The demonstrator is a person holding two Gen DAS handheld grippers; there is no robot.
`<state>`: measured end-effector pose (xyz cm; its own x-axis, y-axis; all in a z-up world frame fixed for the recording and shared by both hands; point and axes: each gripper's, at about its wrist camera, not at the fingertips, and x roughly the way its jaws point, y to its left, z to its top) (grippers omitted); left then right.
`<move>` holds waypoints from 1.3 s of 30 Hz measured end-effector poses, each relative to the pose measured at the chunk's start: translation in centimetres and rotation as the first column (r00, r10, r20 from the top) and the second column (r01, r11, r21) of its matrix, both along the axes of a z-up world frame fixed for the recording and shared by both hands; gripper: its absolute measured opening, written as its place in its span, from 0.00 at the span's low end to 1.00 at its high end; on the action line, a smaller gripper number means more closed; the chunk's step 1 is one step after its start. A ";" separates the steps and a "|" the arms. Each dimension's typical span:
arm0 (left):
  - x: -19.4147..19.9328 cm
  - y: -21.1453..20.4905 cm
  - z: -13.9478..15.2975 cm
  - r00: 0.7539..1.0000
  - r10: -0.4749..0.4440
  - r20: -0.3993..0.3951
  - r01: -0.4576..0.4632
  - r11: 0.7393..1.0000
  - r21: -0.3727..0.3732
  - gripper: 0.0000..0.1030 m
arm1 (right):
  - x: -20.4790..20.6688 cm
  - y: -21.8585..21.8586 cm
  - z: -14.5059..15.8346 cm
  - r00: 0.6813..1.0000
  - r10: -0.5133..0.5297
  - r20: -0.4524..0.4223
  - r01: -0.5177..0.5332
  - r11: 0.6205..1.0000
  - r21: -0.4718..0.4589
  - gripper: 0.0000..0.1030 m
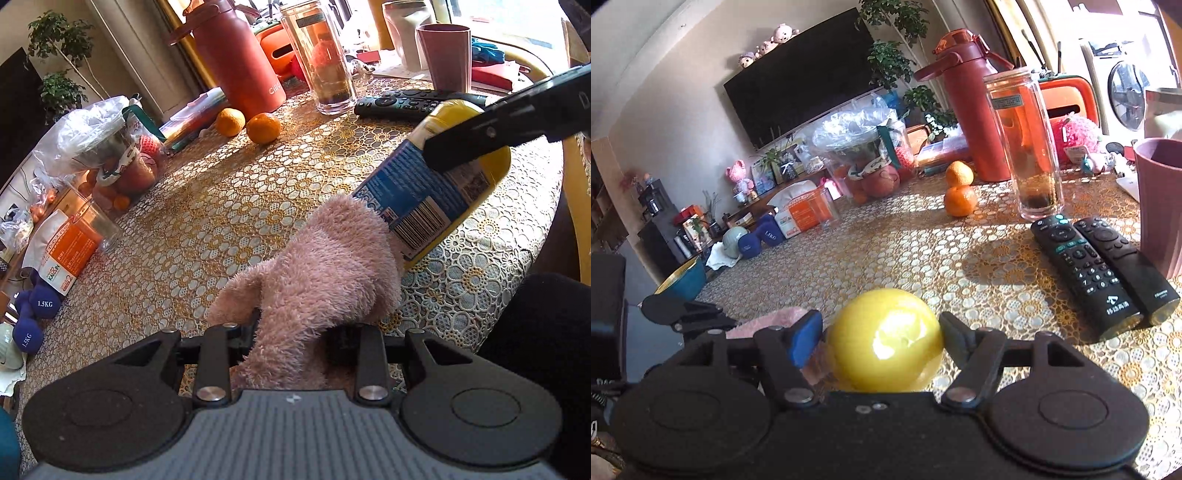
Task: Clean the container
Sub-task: 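Rub the towel over the bottle cap with the left gripper while the right holds it, then grasp the pineapple plush together with the towel using the left gripper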
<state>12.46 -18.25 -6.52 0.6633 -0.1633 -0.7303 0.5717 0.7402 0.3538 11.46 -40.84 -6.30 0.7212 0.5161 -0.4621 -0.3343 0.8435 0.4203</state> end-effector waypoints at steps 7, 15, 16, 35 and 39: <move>-1.0 -0.4 4.9 0.999 -0.045 0.028 0.048 0.993 -0.107 0.30 | -2.1 1.2 0.0 0.994 0.099 0.041 -0.093 0.986 -0.142 0.66; -2.3 -4.1 8.9 0.982 -0.178 0.064 0.186 0.972 -0.141 0.30 | -3.6 5.1 1.0 0.970 0.201 0.137 -0.138 0.920 -0.368 0.65; -2.1 -4.6 8.8 0.981 -0.184 0.057 0.191 0.971 -0.147 0.30 | -3.7 5.4 1.1 0.968 0.208 0.143 -0.141 0.914 -0.380 0.65; 3.7 2.1 4.7 0.998 0.024 -0.055 -0.031 0.992 -0.126 0.30 | -3.7 6.5 1.4 0.959 0.236 0.157 -0.150 0.892 -0.427 0.65; 2.6 4.4 4.4 1.000 0.022 -0.010 -0.022 0.997 -0.068 0.30 | -3.8 6.8 1.3 0.961 0.231 0.151 -0.145 0.888 -0.436 0.65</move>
<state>15.10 -13.87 -2.10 0.6608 -0.1985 -0.7238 0.5579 0.7750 0.2968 7.63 -34.07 -4.96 0.7270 0.4411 -0.5263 -0.5421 0.8390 -0.0456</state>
